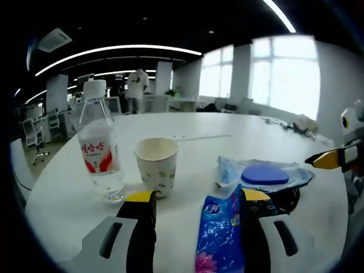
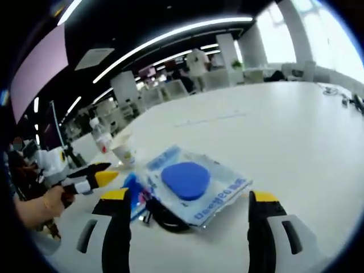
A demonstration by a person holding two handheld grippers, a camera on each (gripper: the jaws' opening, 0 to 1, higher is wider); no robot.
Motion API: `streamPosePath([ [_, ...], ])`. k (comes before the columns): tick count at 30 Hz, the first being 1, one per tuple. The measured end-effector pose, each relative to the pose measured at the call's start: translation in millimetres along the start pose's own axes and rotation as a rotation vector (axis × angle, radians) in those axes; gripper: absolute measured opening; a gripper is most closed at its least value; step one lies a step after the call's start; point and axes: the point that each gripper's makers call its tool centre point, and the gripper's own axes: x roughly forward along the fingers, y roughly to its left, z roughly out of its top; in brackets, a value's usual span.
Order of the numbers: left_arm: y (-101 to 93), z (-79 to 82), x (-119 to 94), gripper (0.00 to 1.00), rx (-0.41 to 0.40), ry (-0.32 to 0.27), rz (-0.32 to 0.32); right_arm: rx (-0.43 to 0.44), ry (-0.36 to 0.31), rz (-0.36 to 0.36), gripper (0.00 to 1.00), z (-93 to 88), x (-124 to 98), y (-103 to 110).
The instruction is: Arrange the tabletop items into an orderly group along one side of the table until the central work area is clear of visible clutter.
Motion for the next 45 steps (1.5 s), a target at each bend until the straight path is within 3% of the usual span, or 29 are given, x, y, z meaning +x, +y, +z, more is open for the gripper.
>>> streamPosePath([
  [8,-18.2,4.6,10,0.49,0.000,0.005,-0.032,0.023,0.034,0.009,0.77,-11.1,2,4],
  [14,-28.3,3.9,25,0.45,-0.007,0.018,-0.060,0.046,0.015,0.022,0.73,-10.7,4,3],
  [25,-35.9,2.3,54,0.35,0.012,0.059,-0.094,0.107,0.065,-0.039,0.59,-21.6,-2,-8],
  [32,-31.4,4.8,69,0.35,0.026,0.079,-0.067,0.131,0.107,-0.053,0.50,-25.0,2,-16],
  [41,-29.9,-4.3,80,0.30,-0.008,0.165,-0.063,0.175,0.161,-0.059,0.39,-32.5,10,-23],
  [45,-39.6,-8.5,79,0.23,-0.002,0.222,-0.087,0.193,0.172,-0.053,0.34,-34.5,13,-23],
])
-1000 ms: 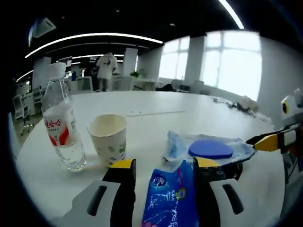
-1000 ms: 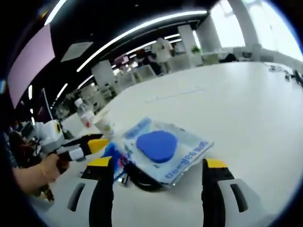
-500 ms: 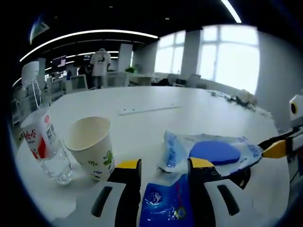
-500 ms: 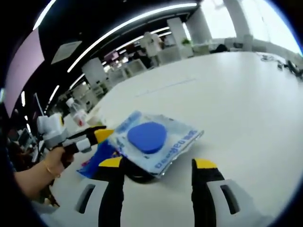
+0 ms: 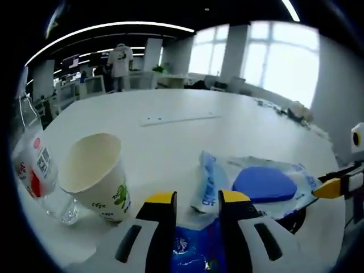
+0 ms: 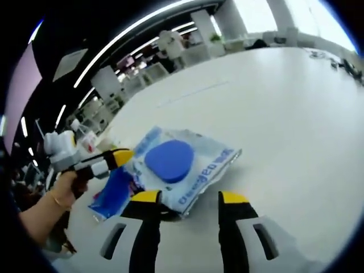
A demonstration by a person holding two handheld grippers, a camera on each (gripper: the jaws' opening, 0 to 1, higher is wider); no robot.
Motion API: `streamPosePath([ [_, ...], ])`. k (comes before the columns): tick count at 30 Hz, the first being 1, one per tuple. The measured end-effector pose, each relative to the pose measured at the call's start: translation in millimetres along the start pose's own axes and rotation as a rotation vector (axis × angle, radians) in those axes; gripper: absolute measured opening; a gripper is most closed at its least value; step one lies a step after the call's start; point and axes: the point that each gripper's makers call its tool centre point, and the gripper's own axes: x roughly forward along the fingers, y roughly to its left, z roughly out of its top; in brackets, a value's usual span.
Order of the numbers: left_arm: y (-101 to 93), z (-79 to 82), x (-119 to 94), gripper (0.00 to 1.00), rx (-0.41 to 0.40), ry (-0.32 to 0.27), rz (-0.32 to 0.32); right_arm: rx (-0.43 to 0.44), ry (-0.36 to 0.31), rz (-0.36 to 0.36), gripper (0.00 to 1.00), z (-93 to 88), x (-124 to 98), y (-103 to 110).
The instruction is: Arrange the tabletop items into an orderly group along one side of the table until the central work area is clear of visible clutter.
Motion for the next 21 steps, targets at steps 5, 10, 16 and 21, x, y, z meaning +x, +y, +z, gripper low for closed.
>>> streamPosePath([
  [5,-2.5,-3.9,2,0.19,0.004,0.049,-0.001,0.028,0.002,0.005,0.29,-1.2,1,0],
  [10,-3.1,-7.5,3,0.16,-0.022,0.100,0.023,0.054,-0.002,-0.001,0.20,-1.7,1,-5],
  [16,0.7,-13.6,2,0.10,-0.042,0.147,0.045,0.056,-0.015,-0.005,0.10,0.4,2,-7],
  [21,2.2,-19.1,-1,0.07,-0.069,0.188,0.059,0.033,-0.021,-0.006,0.07,1.9,4,-7],
])
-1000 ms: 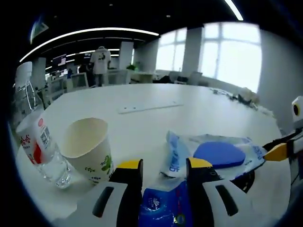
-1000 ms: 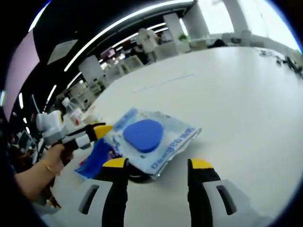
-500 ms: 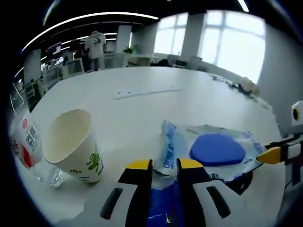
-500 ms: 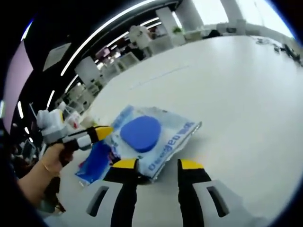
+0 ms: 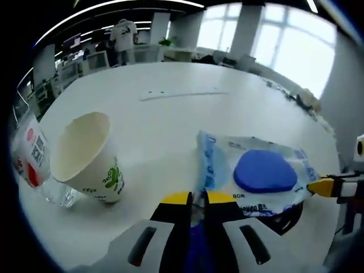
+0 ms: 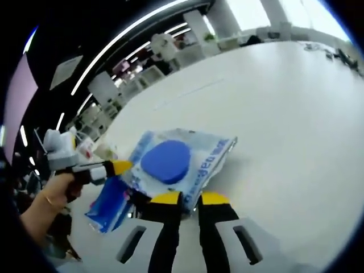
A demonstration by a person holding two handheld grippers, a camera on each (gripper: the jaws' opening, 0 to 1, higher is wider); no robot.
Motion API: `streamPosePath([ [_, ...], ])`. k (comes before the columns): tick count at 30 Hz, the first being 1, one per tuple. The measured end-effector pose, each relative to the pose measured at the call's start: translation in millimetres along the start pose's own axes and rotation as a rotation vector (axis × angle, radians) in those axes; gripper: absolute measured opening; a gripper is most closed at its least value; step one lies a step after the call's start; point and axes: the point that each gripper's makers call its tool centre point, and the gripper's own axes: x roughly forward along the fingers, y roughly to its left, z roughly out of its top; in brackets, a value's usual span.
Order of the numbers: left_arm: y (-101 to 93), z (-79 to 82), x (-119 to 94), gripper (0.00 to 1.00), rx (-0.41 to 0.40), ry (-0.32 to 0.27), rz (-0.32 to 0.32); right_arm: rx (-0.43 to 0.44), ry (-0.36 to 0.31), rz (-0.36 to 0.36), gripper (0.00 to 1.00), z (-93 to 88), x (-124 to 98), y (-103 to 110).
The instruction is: Arrange the tabletop items into an orderly group along one side of the table until the central work area is clear of visible clutter.
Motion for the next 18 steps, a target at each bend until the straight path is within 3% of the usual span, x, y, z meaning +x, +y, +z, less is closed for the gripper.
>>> streamPosePath([
  [8,-4.6,-1.4,-12,0.02,-0.001,-0.001,-0.013,-0.086,-0.025,0.009,0.02,9.9,-3,5],
  [14,-11.5,8.4,-22,0.01,0.017,-0.045,-0.016,-0.124,-0.050,-0.013,0.00,23.5,-5,5],
  [18,-11.3,18.4,-27,0.01,-0.059,-0.084,-0.022,-0.115,-0.104,-0.005,0.00,40.1,-7,6],
])
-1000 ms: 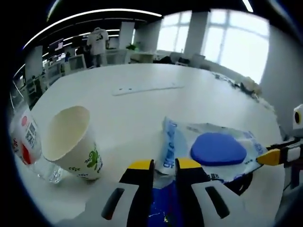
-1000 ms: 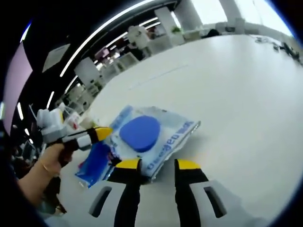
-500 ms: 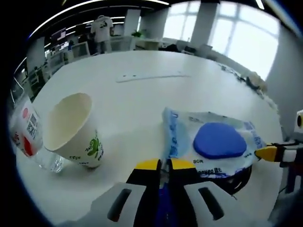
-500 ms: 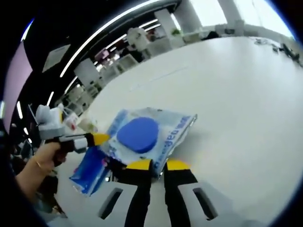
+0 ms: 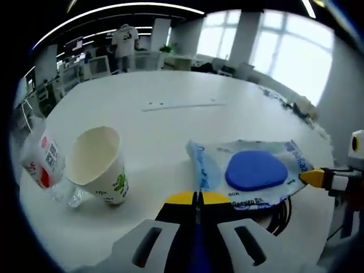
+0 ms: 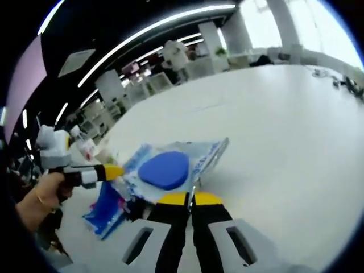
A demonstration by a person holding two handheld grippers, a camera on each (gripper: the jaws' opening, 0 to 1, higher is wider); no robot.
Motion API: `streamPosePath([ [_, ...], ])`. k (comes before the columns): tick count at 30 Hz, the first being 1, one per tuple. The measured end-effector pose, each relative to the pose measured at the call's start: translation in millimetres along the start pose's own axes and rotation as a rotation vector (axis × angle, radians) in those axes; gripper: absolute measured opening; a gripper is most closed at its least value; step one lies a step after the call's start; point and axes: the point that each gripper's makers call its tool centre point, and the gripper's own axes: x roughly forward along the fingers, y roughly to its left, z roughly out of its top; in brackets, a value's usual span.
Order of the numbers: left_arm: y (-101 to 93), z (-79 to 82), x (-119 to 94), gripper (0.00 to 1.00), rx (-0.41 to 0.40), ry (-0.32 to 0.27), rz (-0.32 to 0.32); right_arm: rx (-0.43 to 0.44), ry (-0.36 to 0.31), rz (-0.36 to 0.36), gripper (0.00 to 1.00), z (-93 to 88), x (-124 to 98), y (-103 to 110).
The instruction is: Arrange the tabletop items into an orderly group along one side of the table until the central work area is clear of visible clutter.
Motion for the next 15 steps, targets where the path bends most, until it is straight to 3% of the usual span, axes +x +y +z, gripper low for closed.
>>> streamPosePath([
  [9,3.3,14.2,-5,0.01,-0.015,-0.079,0.020,-0.097,-0.076,0.028,0.00,43.9,14,2],
  [15,3.6,17.0,-9,0.01,-0.040,-0.106,0.033,-0.166,-0.082,0.042,0.00,59.4,25,5],
])
